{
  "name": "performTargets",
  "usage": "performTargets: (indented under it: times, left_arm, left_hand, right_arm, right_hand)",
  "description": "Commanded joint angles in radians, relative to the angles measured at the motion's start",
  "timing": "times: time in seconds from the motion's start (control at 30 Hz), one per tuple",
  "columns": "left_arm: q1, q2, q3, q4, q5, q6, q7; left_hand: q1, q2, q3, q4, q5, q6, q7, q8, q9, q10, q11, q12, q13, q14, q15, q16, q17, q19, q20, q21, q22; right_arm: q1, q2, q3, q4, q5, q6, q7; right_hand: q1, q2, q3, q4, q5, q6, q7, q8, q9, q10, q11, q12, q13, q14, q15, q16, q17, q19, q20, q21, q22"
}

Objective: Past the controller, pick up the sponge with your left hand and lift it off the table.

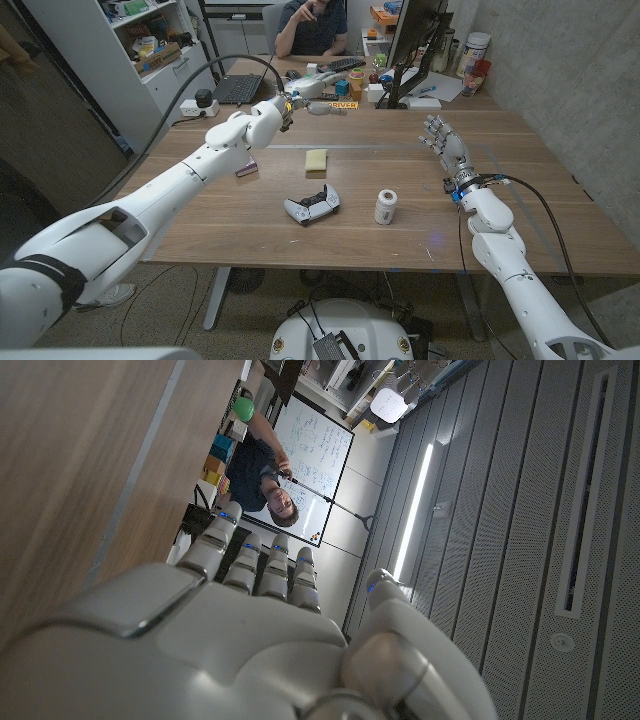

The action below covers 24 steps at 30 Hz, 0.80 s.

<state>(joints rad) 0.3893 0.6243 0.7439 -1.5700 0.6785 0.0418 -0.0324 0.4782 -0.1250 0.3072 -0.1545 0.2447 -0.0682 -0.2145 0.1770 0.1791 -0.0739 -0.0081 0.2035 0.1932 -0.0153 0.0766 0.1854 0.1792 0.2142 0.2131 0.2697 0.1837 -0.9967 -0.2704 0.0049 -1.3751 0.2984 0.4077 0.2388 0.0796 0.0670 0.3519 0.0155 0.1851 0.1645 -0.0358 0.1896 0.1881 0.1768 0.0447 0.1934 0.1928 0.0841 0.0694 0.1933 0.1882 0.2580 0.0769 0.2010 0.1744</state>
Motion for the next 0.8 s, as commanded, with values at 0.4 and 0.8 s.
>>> performTargets:
  times: [0.4, 0.8]
  left_arm:
    - [-0.045, -0.003, 0.074, 0.048, 0.058, 0.062, -0.184]
    - [-0.071, -0.016, 0.11, 0.088, 0.059, 0.044, -0.237]
  left_hand:
    - [0.049, -0.026, -0.031, 0.002, 0.043, -0.069, -0.005, -0.001, 0.007, -0.099, 0.006, -0.02, 0.003, -0.032, 0.028, -0.006, 0.004, 0.032, 0.002, -0.011, 0.003]
    - [0.055, -0.028, -0.038, 0.004, 0.05, -0.084, -0.005, -0.001, 0.007, -0.108, 0.007, -0.017, 0.003, -0.031, 0.03, -0.003, 0.004, 0.048, 0.001, -0.008, 0.005]
  right_arm:
    - [0.004, 0.002, -0.007, 0.017, -0.01, 0.021, -0.018]
    - [0.004, 0.0, -0.009, 0.02, -0.012, 0.026, -0.025]
  right_hand:
    - [-0.014, -0.006, -0.009, 0.008, 0.006, 0.012, 0.003, 0.007, 0.003, 0.007, -0.003, 0.007, 0.006, 0.01, 0.005, 0.008, 0.007, 0.006, 0.002, 0.003, 0.005]
    - [-0.02, -0.007, -0.012, 0.012, 0.008, 0.012, 0.003, 0.007, 0.003, 0.006, -0.003, 0.006, 0.006, 0.013, 0.006, 0.009, 0.007, 0.006, 0.003, 0.002, 0.005]
